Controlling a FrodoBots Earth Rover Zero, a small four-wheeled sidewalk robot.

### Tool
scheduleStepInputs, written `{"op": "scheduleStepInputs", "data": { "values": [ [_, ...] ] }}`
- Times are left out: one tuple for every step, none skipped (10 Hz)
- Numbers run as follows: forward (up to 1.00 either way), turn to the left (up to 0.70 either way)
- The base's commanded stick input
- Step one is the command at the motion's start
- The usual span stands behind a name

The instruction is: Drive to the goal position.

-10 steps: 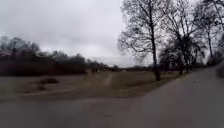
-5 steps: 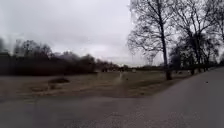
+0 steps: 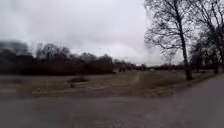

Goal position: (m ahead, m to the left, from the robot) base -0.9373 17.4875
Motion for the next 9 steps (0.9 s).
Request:
{"op": "scheduleStepInputs", "data": {
  "values": [
    [0.0, 1.0],
    [0.0, 1.0],
    [0.0, 1.0],
    [0.0, 1.0],
    [0.0, 1.0],
    [0.0, 1.0],
    [0.0, 1.0],
    [0.0, 1.0],
    [0.0, 1.0]
  ]
}}
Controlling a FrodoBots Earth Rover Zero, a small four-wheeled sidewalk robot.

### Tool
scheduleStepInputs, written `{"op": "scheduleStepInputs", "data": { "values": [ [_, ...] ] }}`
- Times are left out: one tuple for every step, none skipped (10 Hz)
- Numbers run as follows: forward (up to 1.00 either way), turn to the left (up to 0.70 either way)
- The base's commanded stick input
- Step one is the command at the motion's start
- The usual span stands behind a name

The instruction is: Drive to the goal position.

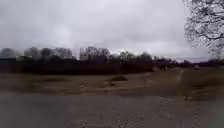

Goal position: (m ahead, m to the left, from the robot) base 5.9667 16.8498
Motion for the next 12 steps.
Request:
{"op": "scheduleStepInputs", "data": {
  "values": [
    [0.0, 1.0],
    [0.0, 1.0],
    [0.0, 1.0],
    [0.0, 1.0],
    [0.0, 1.0],
    [0.0, 1.0],
    [0.0, 1.0],
    [0.0, 1.0],
    [0.0, 1.0],
    [0.0, 1.0],
    [0.0, 1.0],
    [0.0, 1.0]
  ]
}}
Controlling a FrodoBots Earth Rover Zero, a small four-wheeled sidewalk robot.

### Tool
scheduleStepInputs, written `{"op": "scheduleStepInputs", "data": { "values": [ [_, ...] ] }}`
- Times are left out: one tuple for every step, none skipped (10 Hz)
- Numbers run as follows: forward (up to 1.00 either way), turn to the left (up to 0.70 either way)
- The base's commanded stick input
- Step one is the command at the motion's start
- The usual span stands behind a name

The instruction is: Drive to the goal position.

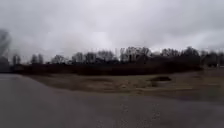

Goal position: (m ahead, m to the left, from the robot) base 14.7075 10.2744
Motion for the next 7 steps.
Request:
{"op": "scheduleStepInputs", "data": {
  "values": [
    [0.0, 1.0],
    [0.0, 1.0],
    [0.0, 1.0],
    [0.0, 1.0],
    [0.0, 1.0],
    [0.0, 1.0],
    [0.0, 1.0]
  ]
}}
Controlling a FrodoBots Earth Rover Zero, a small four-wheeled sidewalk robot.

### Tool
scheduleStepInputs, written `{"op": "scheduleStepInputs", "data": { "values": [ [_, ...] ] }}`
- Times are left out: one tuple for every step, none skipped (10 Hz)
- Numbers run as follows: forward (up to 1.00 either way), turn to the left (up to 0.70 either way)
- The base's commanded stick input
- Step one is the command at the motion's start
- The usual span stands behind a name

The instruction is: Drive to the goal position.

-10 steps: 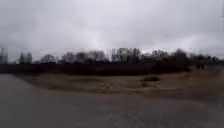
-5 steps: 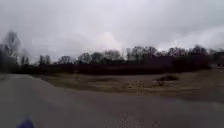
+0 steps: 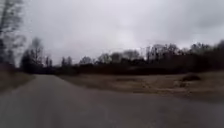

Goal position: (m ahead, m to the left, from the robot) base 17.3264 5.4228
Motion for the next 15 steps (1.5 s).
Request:
{"op": "scheduleStepInputs", "data": {
  "values": [
    [0.0, 1.0],
    [0.0, 1.0],
    [0.0, 1.0],
    [0.0, 1.0],
    [0.0, 1.0],
    [0.0, 1.0],
    [0.0, 1.0],
    [0.0, 1.0],
    [0.0, 1.0],
    [0.03, 0.89],
    [0.08, 0.65],
    [0.14, 0.4],
    [0.5, 0.19],
    [1.0, 0.0],
    [1.0, 0.0]
  ]
}}
